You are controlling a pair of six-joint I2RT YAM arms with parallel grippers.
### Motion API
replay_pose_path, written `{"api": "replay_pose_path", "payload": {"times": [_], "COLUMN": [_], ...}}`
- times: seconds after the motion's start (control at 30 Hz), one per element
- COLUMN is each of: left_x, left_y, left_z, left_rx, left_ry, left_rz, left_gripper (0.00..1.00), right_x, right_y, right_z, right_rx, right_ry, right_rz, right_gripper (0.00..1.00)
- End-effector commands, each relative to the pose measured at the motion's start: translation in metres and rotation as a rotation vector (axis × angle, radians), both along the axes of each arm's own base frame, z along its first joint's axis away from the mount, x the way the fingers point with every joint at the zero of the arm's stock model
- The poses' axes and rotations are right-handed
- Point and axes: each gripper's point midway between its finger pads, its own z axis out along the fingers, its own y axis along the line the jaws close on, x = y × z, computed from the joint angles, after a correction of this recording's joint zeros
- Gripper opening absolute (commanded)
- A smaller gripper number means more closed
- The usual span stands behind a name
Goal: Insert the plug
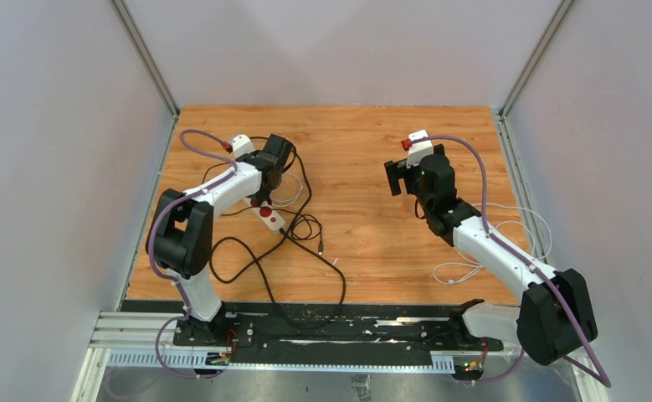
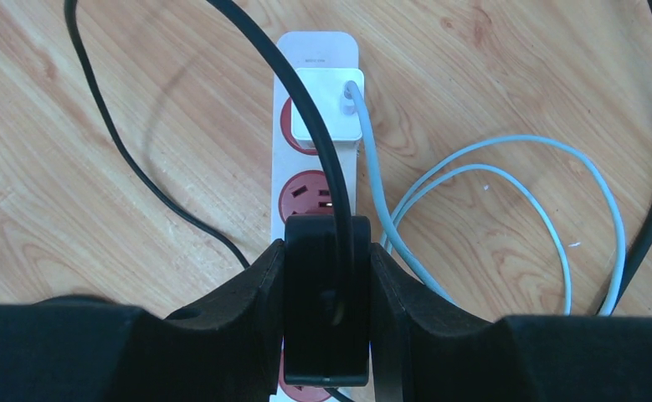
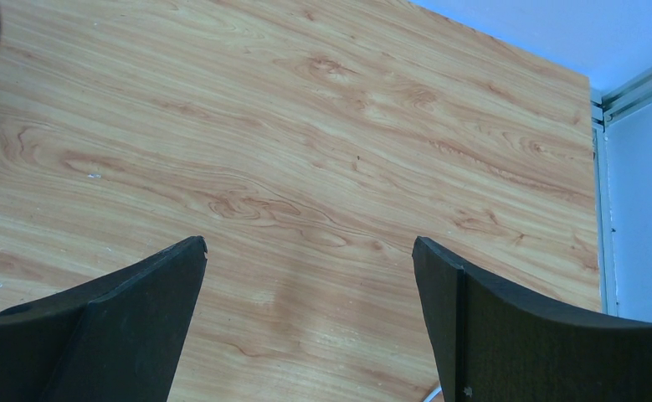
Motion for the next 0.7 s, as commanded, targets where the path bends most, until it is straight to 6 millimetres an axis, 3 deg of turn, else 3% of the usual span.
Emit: {"api": "replay_pose_path", "payload": {"times": [0.0, 0.13, 0.37, 0.57, 0.67], "left_x": [-0.074, -0.081, -0.103, -0.120, -0.119], "left_y": [-0.017, -0.034, -0.032, -0.045, -0.035], "left_z": [-0.068, -0.077, -0.096, -0.128, -0.137], "left_rx": [0.015, 0.015, -0.003, -0.205, -0.244], "left_ry": [0.306, 0.303, 0.321, 0.377, 0.380], "left_rz": [-0.046, -0.055, 0.000, -0.019, 0.007], "left_gripper": [0.00, 0.00, 0.00, 0.00, 0.00], "right_x": [0.002, 0.002, -0.002, -0.003, -0.004], "right_y": [-0.006, -0.008, -0.010, -0.011, -0.013], "right_z": [-0.007, -0.008, -0.003, -0.001, 0.001], "right_rx": [-0.019, -0.027, -0.020, -0.018, -0.016], "right_ry": [0.003, 0.004, -0.022, -0.026, -0.033], "right_rz": [-0.006, -0.014, -0.015, -0.017, -0.020], "right_gripper": [1.00, 1.00, 1.00, 1.00, 1.00]}}
